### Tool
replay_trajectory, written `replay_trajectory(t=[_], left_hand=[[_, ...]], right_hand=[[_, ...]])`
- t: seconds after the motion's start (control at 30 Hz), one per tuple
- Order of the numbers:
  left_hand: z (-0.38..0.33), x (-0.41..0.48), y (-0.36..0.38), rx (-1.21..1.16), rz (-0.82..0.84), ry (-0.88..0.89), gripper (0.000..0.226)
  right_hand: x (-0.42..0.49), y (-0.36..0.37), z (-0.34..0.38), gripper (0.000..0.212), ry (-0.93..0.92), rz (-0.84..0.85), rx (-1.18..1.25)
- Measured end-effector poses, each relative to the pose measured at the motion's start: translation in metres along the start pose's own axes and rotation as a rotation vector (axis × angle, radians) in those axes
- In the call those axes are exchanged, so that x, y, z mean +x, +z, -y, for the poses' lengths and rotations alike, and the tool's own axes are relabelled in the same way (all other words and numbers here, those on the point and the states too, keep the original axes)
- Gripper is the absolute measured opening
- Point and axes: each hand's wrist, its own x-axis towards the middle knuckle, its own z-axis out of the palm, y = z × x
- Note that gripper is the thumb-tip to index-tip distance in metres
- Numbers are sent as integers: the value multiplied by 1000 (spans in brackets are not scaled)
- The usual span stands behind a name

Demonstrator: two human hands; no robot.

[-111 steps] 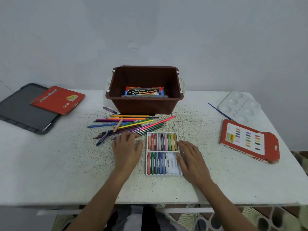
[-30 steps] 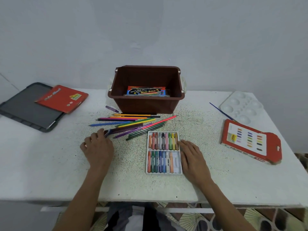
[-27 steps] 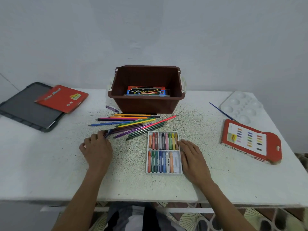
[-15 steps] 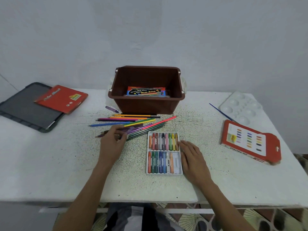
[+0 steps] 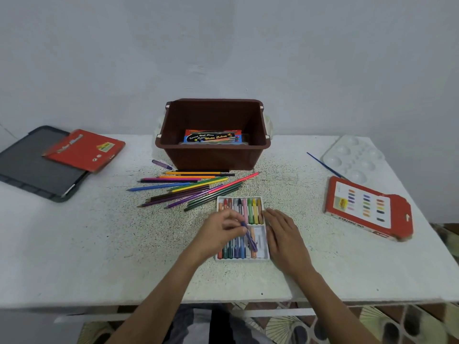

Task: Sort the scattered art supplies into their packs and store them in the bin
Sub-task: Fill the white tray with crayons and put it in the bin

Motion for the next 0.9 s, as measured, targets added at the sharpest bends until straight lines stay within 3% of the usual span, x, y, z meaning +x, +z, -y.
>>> replay_trajectory(t=[0.1,0.33,0.47,0.7,0.9], left_hand=[[2,7,9,125,54,20,18],[0,15,25,452,-28,130,19],[12,16,33,712,-79,251,34],[26,17,35,903,-231,270,61],[26,23,32,953,-228,202,74]], right_hand=[[0,-1,1,45,-10,-9,1],[0,0,0,46,-6,-10,8],[0,-1,1,45,-5,-8,18],[0,-1,1,44,-18,-23,12],[0,-1,1,44,-18,-23,-2]])
